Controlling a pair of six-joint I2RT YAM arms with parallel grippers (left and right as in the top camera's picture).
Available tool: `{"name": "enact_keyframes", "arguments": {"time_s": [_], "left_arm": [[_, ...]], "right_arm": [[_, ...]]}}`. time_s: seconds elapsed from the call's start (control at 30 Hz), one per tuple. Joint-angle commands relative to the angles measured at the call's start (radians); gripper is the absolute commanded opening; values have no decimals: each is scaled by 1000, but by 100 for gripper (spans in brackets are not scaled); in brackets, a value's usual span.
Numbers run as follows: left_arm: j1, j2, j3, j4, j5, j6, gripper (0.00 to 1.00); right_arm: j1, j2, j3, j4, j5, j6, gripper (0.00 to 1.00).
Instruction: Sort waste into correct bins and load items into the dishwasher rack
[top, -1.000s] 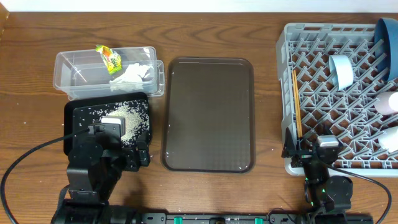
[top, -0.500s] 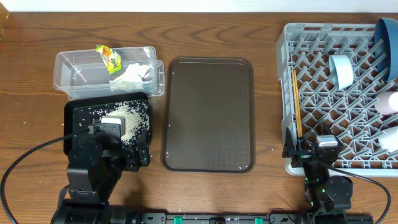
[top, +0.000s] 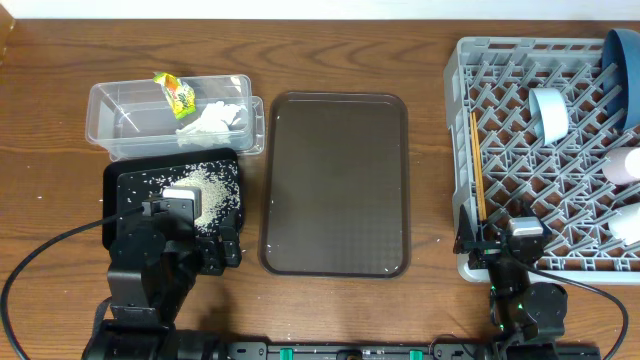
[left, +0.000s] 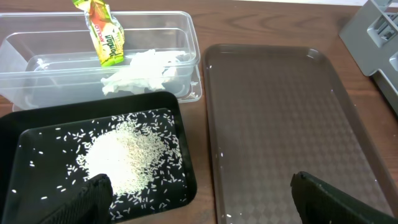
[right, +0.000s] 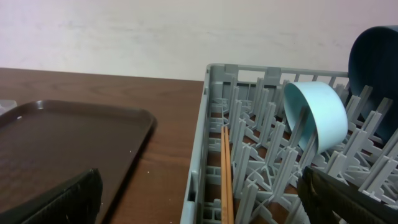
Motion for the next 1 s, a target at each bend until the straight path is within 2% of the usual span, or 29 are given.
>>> {"name": "enact_keyframes", "arguments": {"time_s": [0.0,0.13,0.27,0.73,0.87,0.97], "left_arm": [[5,-2,-3,4,-16,17,94],[6,-16,-6,-22,-33,32,94],[7,-78,-66,16,-35,32,95],[42,-506,-623,535,-35,32,94],[45,-498,-725,722,-38,35,94],[51,-503,-735,721,-42,66,94]], "right_arm": [[8,-6,-2,-3,18,-11,99],[8,-6,-2,-3,18,-11,99],[8,-6,-2,-3,18,-11,99],[8,-6,-2,-3,18,-11,99],[8,-6,-2,-3,18,-11,99],[8,-6,-2,-3,18,-11,99]]}}
